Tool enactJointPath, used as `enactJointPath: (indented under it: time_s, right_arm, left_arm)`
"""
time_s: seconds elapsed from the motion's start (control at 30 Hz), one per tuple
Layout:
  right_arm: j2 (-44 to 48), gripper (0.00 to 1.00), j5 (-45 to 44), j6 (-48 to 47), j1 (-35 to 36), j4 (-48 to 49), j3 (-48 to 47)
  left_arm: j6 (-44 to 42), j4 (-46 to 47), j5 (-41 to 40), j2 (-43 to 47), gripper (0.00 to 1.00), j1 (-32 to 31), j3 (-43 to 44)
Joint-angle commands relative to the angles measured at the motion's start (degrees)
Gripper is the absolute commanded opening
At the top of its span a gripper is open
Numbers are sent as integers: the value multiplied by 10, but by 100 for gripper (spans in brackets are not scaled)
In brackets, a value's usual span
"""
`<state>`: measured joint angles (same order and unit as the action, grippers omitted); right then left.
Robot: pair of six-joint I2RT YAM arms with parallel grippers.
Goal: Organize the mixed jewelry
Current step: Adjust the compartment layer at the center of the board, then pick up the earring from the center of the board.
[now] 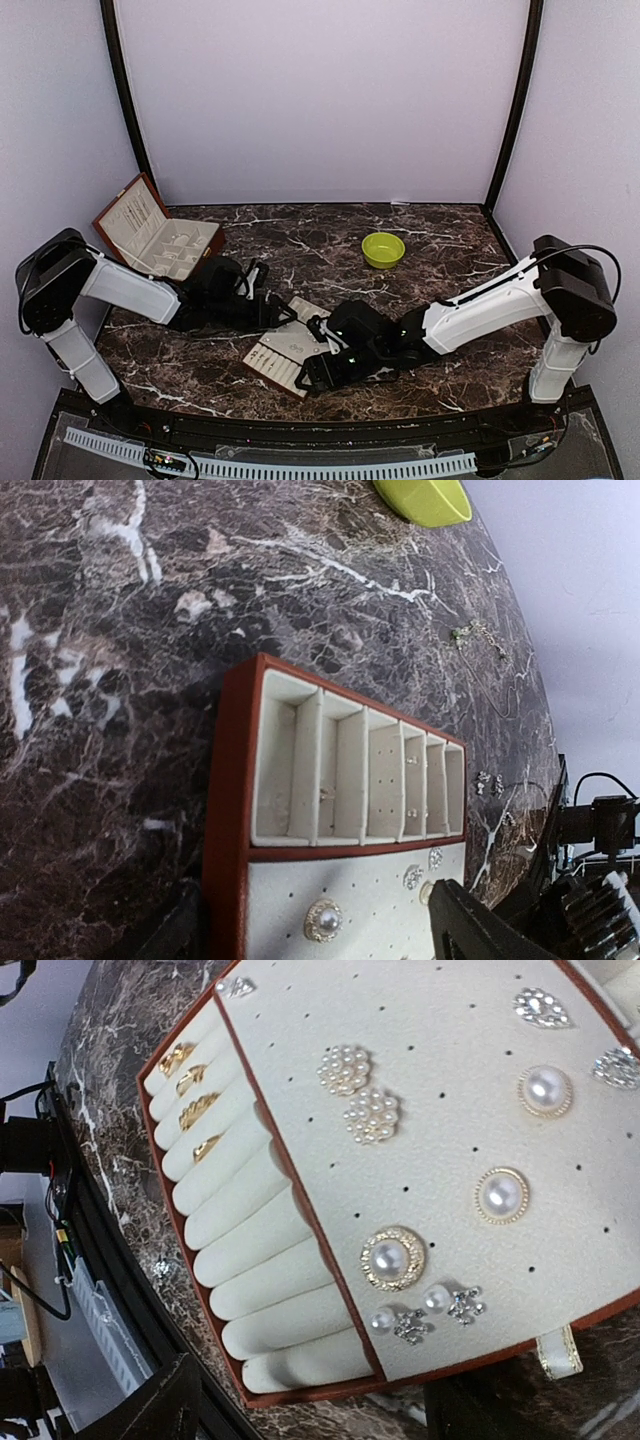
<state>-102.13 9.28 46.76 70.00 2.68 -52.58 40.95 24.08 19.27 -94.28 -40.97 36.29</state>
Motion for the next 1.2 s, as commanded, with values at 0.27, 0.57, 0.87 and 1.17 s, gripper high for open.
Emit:
enactJointPath:
  time_s: [0.27, 0.57, 0.87, 1.17]
  right_arm:
    - [92, 80, -120, 17, 2, 51, 31]
    - [163, 80, -176, 36, 2, 8, 69]
    - [255, 80, -291, 58, -6, -159, 83]
    - [365, 73, -301, 79, -81, -242, 161]
  left_arm:
    - [-122, -104, -38, 125, 79, 0, 15]
    - [-147, -170, -64, 178, 80, 13, 14]
    - [-189, -325, -20, 255, 81, 51, 91]
    - [-287, -450, 45, 267, 84, 157, 216]
